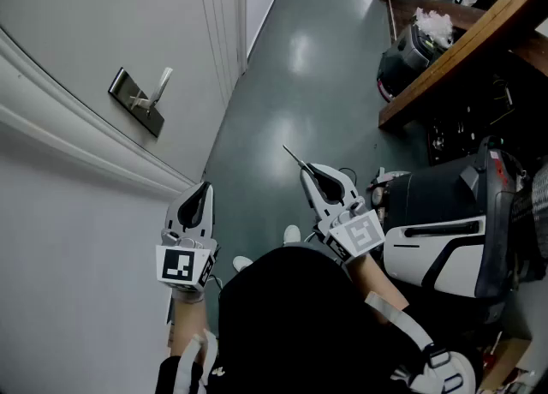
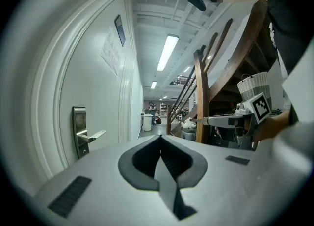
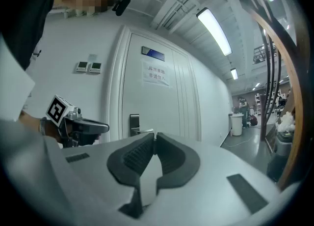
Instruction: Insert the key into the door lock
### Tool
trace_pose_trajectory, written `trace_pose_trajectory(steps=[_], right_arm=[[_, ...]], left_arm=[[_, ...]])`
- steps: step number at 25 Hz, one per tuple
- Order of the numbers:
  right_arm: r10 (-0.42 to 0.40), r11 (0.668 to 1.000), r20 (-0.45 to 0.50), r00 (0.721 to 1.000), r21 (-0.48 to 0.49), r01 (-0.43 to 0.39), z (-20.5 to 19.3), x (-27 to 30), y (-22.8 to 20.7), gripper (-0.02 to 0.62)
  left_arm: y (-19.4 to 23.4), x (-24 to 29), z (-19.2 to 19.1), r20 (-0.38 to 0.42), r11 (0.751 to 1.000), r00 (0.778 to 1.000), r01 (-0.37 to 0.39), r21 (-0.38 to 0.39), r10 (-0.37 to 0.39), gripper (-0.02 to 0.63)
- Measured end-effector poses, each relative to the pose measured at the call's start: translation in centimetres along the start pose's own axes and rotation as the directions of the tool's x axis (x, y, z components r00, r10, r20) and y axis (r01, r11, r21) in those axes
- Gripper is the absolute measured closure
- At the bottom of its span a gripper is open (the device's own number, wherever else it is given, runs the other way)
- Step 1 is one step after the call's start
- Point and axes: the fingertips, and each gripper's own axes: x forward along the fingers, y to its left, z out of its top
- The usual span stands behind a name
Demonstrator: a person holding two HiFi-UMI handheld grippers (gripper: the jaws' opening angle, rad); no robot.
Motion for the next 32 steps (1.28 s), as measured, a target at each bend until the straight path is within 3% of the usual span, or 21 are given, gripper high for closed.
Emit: trace_pose_trajectory(steps=[21,25,29,32], right_arm=[[0.038,0.998,0.035,0.999,0.054,-0.04,-0.8,-3.2,-14.4,0.563],[0.031,0.998,0.011,0.999,-0.059,-0.031,-1.0,-2.8,-16.4,0.563],[0.04,0.978,-0.002,0.999,-0.205,-0.039,-1.7,-1.4,-16.9,0.563],[0.04,0.968,-0.012,0.999,-0.249,-0.042,-1.9,0.7,-16.9,0.563]], left_arm=[[-8.3,11.8,0.3,-0.052,0.999,0.998,-0.038,0.028,0.039,0.598],[-9.5,14.1,0.2,-0.098,0.99,0.992,-0.064,0.122,0.076,0.598],[-9.6,15.0,-0.3,-0.12,0.991,0.991,-0.051,0.126,0.066,0.598],[-7.7,15.6,-0.5,-0.131,0.989,0.987,-0.074,0.126,0.09,0.598]])
